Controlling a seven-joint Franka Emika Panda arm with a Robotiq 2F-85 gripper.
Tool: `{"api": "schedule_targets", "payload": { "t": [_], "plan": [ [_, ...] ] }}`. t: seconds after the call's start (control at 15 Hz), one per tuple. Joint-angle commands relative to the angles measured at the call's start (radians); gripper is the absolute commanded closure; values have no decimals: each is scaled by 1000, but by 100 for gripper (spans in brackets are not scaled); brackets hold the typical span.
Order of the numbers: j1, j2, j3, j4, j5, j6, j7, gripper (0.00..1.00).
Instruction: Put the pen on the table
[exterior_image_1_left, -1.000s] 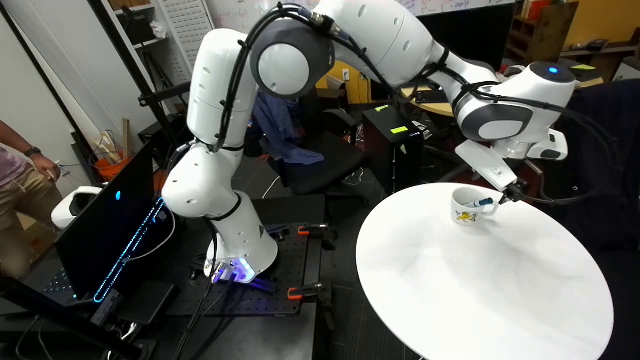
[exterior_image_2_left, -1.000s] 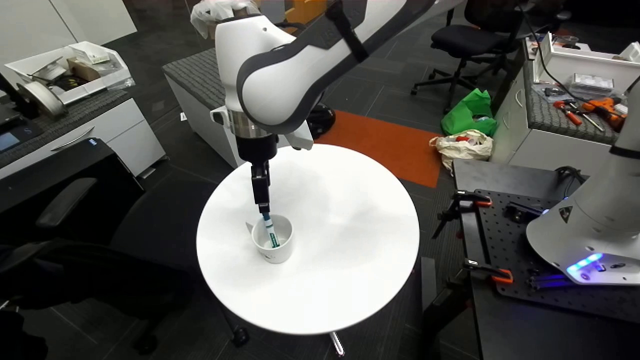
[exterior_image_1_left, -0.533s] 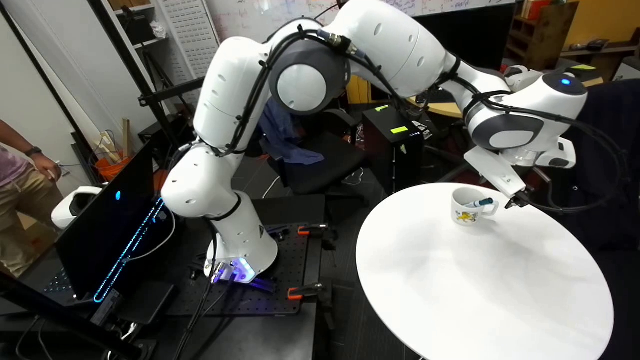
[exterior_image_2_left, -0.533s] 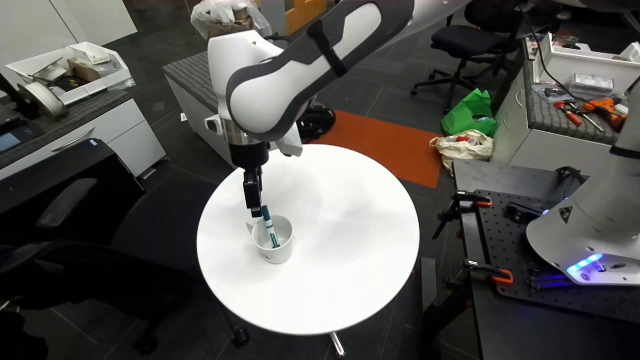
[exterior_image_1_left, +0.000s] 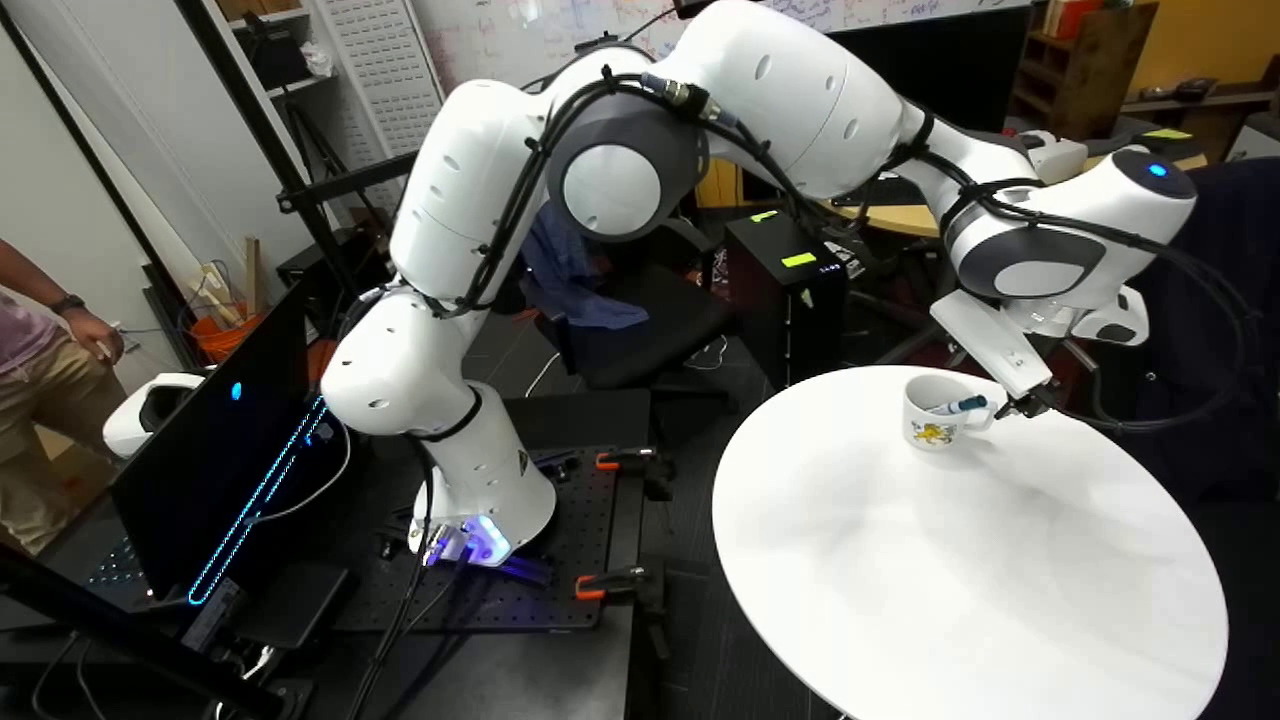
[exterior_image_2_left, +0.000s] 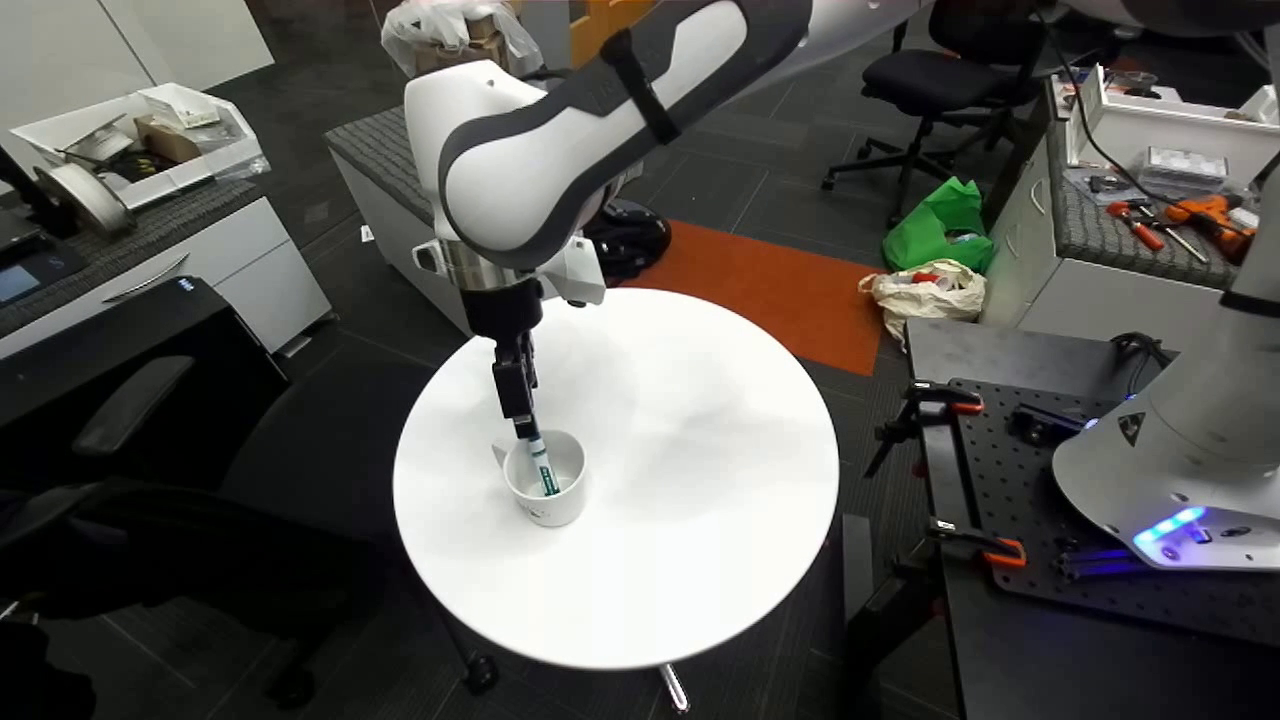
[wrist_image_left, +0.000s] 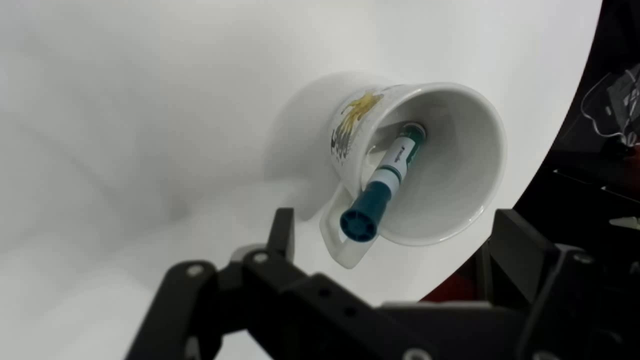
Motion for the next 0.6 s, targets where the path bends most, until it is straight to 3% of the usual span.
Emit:
{"api": "schedule_targets", "payload": {
  "t": [0.0, 0.53],
  "plan": [
    [-15, 24, 15, 57, 15, -75, -9, 0],
    [-4, 98, 12, 154, 1, -155, -4, 0]
  ]
}}
